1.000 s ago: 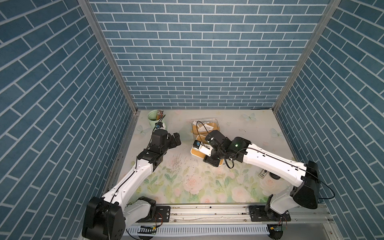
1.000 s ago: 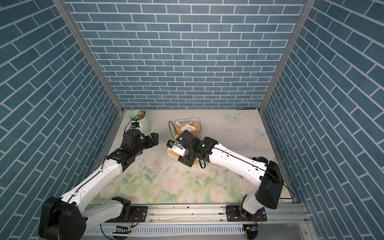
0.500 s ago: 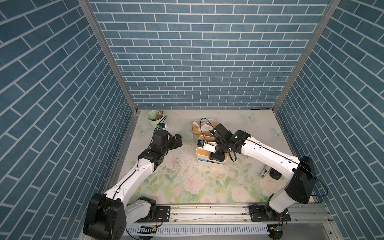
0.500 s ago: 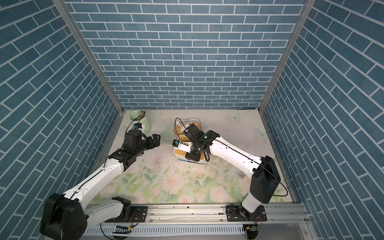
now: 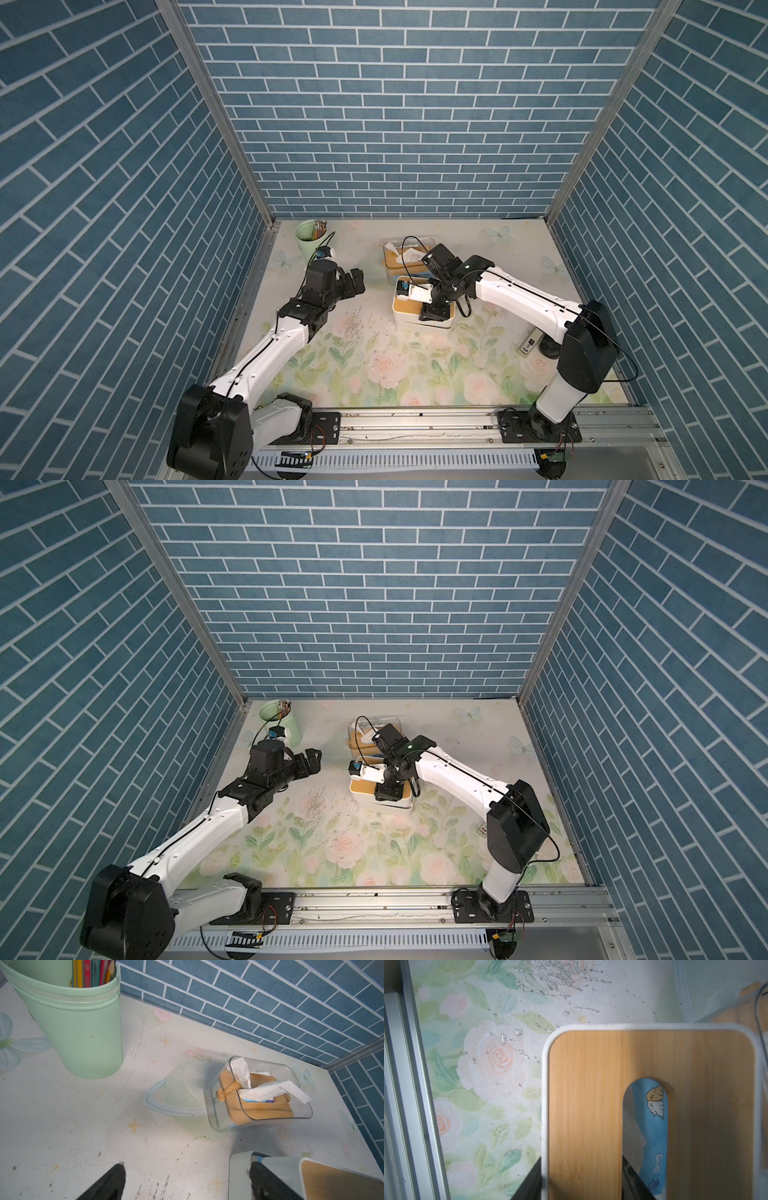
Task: Put the tissue paper into the tissue box
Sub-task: Close the box lid on the tissue box.
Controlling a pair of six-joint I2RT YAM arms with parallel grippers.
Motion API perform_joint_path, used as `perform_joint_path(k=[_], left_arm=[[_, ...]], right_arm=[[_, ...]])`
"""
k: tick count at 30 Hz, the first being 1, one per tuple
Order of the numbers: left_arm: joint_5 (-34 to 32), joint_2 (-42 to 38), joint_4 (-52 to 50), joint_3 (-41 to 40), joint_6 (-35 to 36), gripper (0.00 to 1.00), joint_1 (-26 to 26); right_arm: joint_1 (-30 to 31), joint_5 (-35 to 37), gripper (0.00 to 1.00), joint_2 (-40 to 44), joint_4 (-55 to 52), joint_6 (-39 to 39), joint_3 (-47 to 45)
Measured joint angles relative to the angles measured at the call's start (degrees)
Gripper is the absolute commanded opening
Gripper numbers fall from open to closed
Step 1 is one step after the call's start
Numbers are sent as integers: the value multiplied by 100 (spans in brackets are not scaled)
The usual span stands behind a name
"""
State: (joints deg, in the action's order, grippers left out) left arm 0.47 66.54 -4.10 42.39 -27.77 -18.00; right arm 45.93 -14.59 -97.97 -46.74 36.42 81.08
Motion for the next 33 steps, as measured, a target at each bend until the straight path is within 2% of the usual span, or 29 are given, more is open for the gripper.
perform_joint_path(k=[33], left_arm=[[94, 188, 20, -4, 0, 98, 0]], right_arm=[[-323, -302, 31, -378, 219, 160, -17]])
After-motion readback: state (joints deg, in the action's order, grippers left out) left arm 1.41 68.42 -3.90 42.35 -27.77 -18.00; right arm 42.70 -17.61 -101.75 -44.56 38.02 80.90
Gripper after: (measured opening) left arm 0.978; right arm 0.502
